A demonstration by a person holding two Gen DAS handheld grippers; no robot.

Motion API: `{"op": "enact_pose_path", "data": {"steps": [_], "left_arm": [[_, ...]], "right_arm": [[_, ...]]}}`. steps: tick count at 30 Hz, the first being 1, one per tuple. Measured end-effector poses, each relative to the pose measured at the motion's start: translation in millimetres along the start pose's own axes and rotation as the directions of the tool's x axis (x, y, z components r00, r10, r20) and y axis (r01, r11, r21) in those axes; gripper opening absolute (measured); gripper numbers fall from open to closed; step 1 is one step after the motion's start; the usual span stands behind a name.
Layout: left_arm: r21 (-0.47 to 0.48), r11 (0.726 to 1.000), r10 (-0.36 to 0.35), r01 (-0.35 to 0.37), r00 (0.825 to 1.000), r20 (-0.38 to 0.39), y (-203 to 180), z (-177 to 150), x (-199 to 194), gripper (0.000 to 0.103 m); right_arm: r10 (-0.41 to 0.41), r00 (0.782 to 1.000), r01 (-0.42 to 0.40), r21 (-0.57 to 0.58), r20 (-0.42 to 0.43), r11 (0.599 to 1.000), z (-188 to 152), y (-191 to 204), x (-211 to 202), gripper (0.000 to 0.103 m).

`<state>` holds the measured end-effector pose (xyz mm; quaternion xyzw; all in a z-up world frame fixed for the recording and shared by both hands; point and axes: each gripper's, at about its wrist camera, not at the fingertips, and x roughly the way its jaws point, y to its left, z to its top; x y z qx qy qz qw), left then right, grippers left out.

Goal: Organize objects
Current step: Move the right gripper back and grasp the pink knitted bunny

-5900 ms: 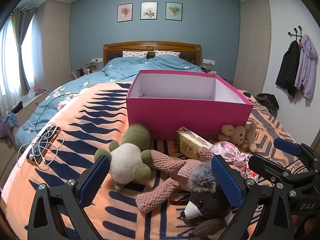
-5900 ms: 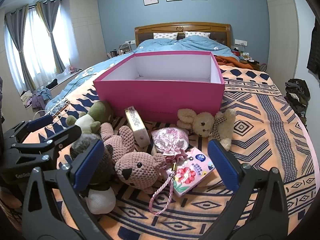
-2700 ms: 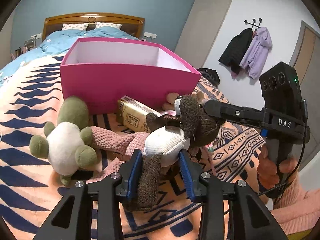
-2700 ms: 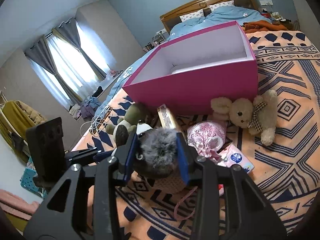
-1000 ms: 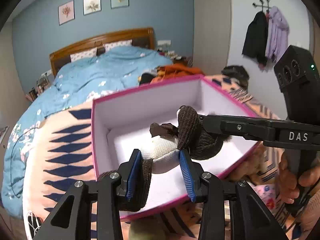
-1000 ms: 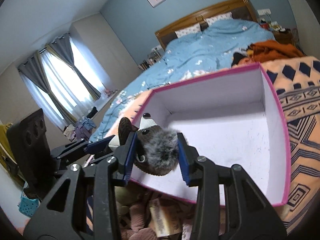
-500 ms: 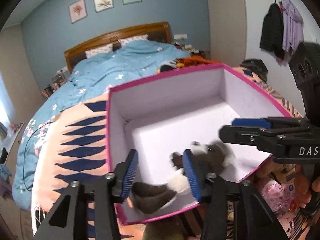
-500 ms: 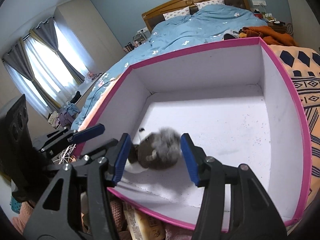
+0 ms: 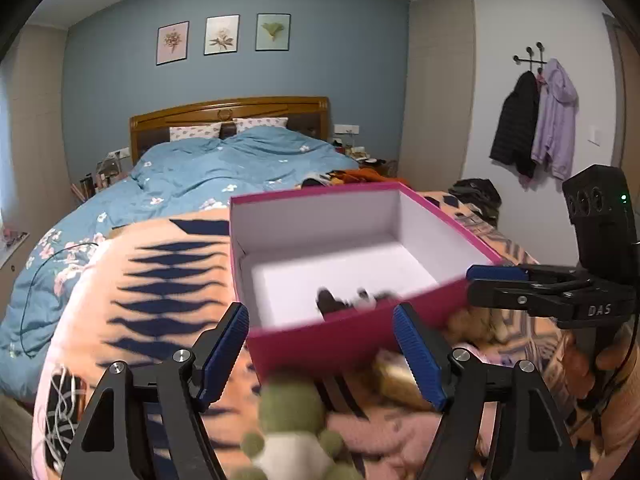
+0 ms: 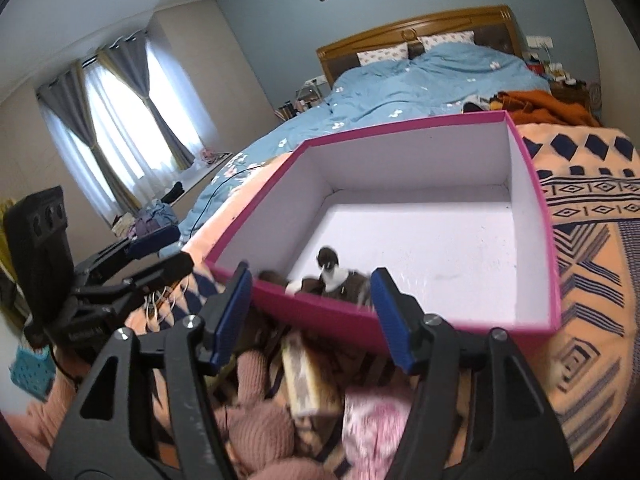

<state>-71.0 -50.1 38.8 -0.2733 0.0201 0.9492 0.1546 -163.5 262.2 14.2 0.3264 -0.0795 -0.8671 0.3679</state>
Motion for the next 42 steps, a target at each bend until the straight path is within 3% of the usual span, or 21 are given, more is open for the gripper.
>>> {"op": "enact_pose_path", "data": {"steps": [2,9,17,25,37,42], "left_arm": [[-0.003,1.0,-0.02,0.02,1.0,-0.012,-4,-10,-4,0.081],[-0.039,0.996,-0.081,0.079,0.994,-0.07,-20,-48,-2,0.084],[-0.039,0.994,-0.111,0.107,0.986,-0.127,-40,-78,6,0.086],[-0.066,0.993,-0.104,0.095,0.983,-0.149,-35,-92,8,0.09],[-0.105,0.988,-0.13,0.112,0.976,-0.174,-27,-102,8,0.09],[-0.111,0.985,-0.148,0.13,0.974,-0.173,-29,-101,6,0.09]], "right_arm": [[-0.003,1.0,0.003,-0.039,-0.01,0.999,-13,7,-11,0.065],[-0.042,0.999,0.043,-0.1,0.007,0.994,-72,23,-46,0.084],[-0.073,0.996,0.065,-0.127,-0.057,0.99,-122,34,-43,0.084],[-0.07,0.99,0.058,-0.099,-0.122,0.993,-136,29,-26,0.068],[-0.135,0.981,0.126,-0.07,-0.139,0.989,-139,23,-5,0.064],[-0.087,0.989,0.085,-0.014,-0.121,0.996,-134,12,-15,0.062]]}}
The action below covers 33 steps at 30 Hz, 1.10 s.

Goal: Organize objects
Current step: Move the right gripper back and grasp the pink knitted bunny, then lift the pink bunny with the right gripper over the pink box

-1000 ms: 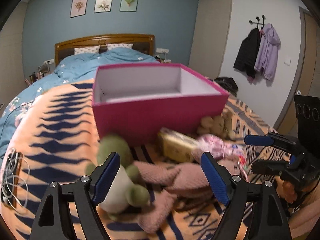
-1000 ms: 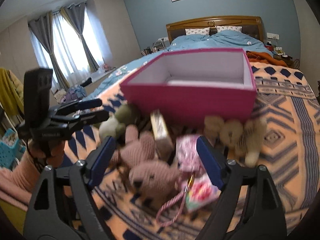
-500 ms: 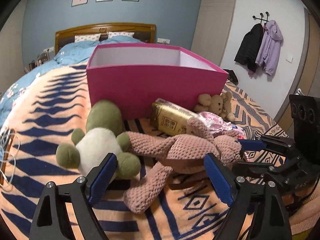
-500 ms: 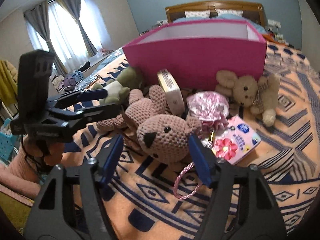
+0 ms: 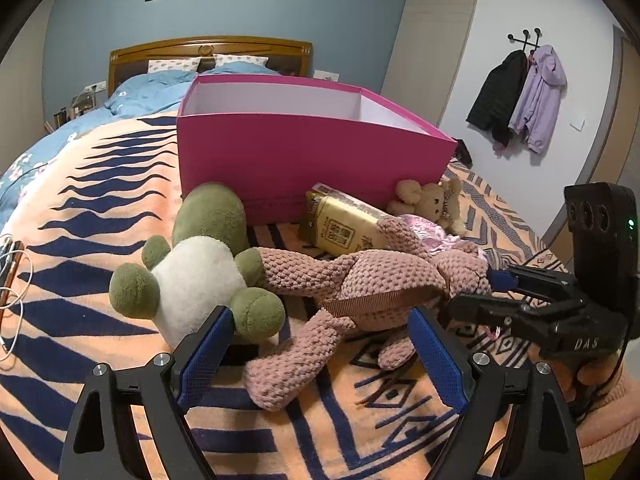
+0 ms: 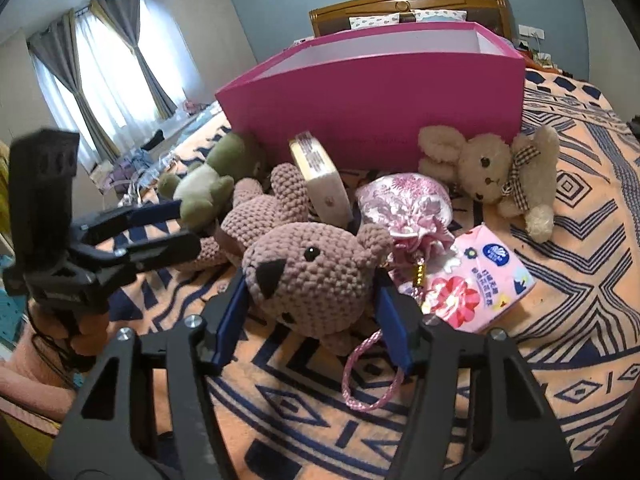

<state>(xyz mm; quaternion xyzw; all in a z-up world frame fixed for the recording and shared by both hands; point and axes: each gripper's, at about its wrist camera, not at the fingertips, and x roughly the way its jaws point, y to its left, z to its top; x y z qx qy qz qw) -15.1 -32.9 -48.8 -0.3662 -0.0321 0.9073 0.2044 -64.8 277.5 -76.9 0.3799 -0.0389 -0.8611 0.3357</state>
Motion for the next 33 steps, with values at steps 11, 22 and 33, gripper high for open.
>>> {"op": "enact_pose_path", "data": {"steps": [11,22,33], "left_arm": [[0.051,0.988,-0.145,0.145,0.989,0.002,-29,2,-11,0.089],[0.013,0.973,-0.228,0.229,0.974,-0.006,-30,20,-4,0.062],[0.048,0.975,-0.22,0.218,0.975,0.042,-33,43,-18,0.049]], "right_arm": [[0.065,0.996,-0.066,0.016,0.066,0.998,14,-5,-35,0.061],[0.073,0.994,-0.075,0.026,0.082,0.997,20,-13,-51,0.061],[0.11,0.988,-0.109,-0.022,0.109,0.994,41,-5,-54,0.061]]}}
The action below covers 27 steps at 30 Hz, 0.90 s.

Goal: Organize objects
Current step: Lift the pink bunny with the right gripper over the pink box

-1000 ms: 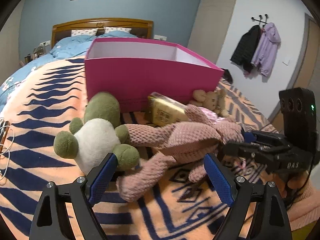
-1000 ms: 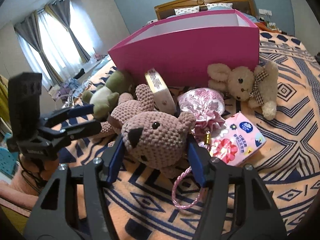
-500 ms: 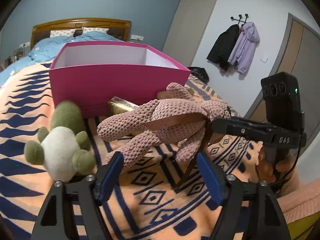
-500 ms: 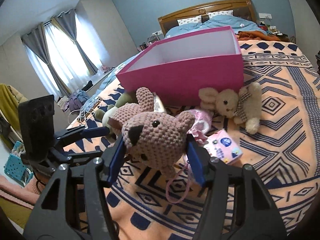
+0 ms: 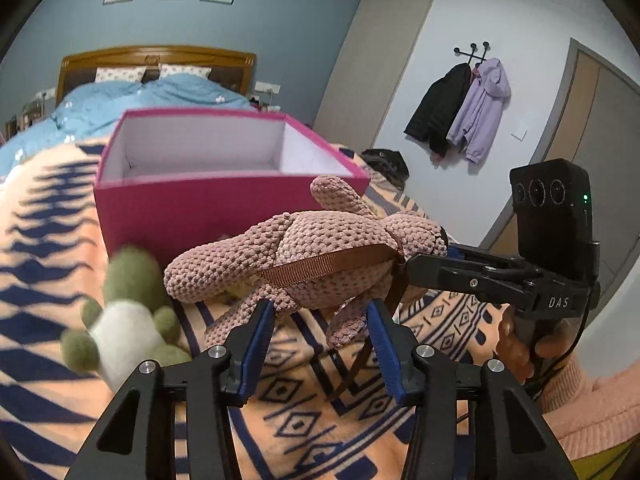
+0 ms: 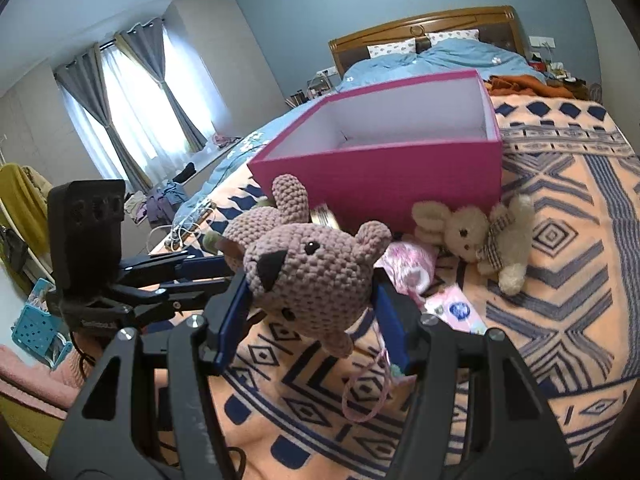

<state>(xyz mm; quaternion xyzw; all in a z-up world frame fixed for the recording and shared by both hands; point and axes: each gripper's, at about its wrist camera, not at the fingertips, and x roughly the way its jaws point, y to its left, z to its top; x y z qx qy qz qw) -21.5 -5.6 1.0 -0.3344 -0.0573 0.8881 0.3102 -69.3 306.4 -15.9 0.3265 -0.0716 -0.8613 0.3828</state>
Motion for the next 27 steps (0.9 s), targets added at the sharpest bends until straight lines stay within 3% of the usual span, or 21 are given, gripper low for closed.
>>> {"op": "enact_pose_path", "data": {"steps": [8,18,24,27], "left_arm": [[0.066,0.996,0.064,-0.068,0.997,0.053,1,39,-8,0.049],[0.069,0.991,0.105,-0.112,0.99,0.095,21,85,-12,0.049],[0.077,0.99,0.11,-0.117,0.989,0.095,30,106,-4,0.049],[0.088,0.984,0.149,-0.157,0.985,0.088,34,113,5,0.049]], "right_arm": [[0.037,0.998,-0.035,-0.039,0.047,0.999,41,3,6,0.061],[0.069,0.995,-0.063,-0.077,0.078,0.995,90,-1,25,0.061],[0.074,0.994,-0.068,-0.07,0.084,0.995,113,-7,41,0.061],[0.074,0.995,-0.069,-0.065,0.074,0.995,122,-10,51,0.061]]}}
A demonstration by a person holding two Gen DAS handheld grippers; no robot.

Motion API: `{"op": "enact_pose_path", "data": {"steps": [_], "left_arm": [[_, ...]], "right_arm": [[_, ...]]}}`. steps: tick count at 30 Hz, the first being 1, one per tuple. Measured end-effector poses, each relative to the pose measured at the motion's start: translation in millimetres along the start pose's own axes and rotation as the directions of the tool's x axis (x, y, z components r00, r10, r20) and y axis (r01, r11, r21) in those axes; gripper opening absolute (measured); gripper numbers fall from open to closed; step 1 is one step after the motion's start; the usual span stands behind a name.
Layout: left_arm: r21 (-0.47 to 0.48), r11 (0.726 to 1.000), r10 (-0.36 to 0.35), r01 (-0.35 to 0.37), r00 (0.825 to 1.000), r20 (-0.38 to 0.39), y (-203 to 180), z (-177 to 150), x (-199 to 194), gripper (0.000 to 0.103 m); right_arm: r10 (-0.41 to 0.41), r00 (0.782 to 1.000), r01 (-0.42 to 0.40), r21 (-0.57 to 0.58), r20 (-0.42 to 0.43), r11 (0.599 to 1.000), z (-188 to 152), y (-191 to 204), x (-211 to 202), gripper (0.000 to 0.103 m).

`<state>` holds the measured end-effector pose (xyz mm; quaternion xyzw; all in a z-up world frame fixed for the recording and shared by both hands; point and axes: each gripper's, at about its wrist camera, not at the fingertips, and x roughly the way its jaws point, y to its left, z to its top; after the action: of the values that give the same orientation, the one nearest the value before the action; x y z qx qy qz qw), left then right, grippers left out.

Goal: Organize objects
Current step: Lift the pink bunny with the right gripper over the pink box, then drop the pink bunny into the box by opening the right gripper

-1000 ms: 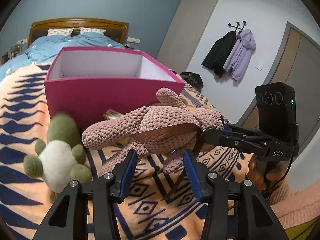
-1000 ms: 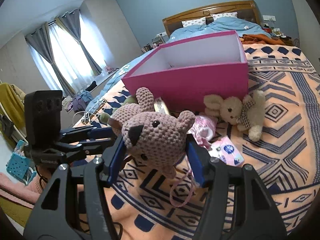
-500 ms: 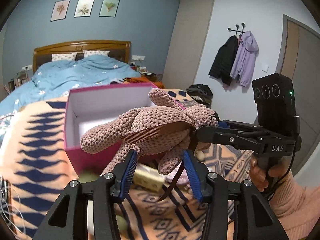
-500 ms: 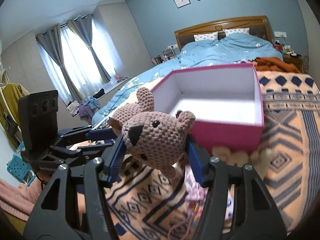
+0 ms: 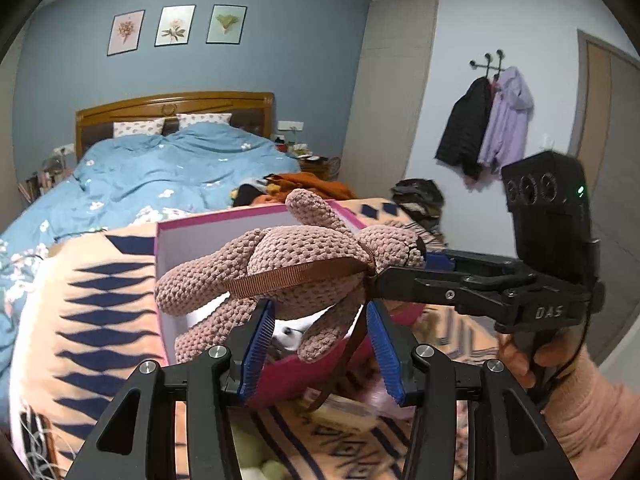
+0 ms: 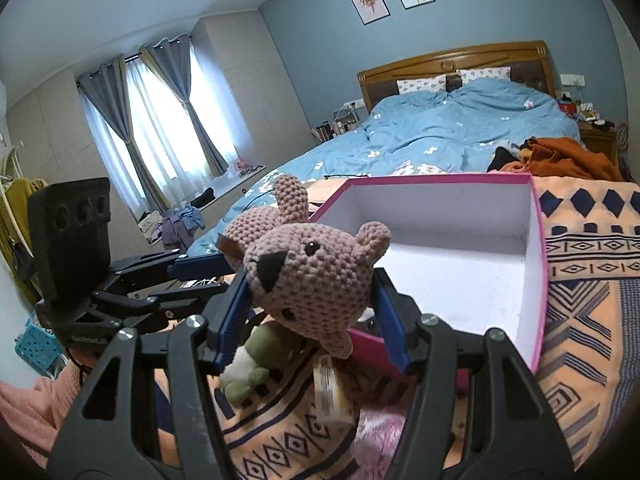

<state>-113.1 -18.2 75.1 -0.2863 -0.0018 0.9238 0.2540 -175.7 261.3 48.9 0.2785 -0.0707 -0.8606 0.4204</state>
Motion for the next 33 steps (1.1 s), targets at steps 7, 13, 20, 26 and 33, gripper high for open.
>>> {"op": "enact_pose_path", "data": {"steps": [7,13,20,26,33], "left_arm": [[-0.053,0.998,-0.022,0.02,0.999,-0.042,26,7,23,0.049],[-0.087,0.996,-0.022,0.015,0.997,-0.079,43,9,43,0.049],[-0.126,0.992,-0.006,-0.007,0.994,-0.105,62,12,65,0.049],[-0.153,0.986,0.043,-0.066,0.988,-0.148,75,8,88,0.044],[-0.192,0.976,0.072,-0.107,0.981,-0.18,89,-3,97,0.044]], "right_arm": [[-0.003,1.0,0.005,0.047,-0.023,0.999,12,-16,24,0.061],[-0.023,0.997,0.026,0.049,-0.07,0.998,19,-24,46,0.061],[-0.027,0.992,0.035,0.062,-0.122,0.997,29,-36,70,0.062],[-0.034,0.982,0.057,0.123,-0.185,0.991,38,-56,102,0.064],[-0.134,0.966,0.167,0.138,-0.221,0.976,35,-66,119,0.065]]}}
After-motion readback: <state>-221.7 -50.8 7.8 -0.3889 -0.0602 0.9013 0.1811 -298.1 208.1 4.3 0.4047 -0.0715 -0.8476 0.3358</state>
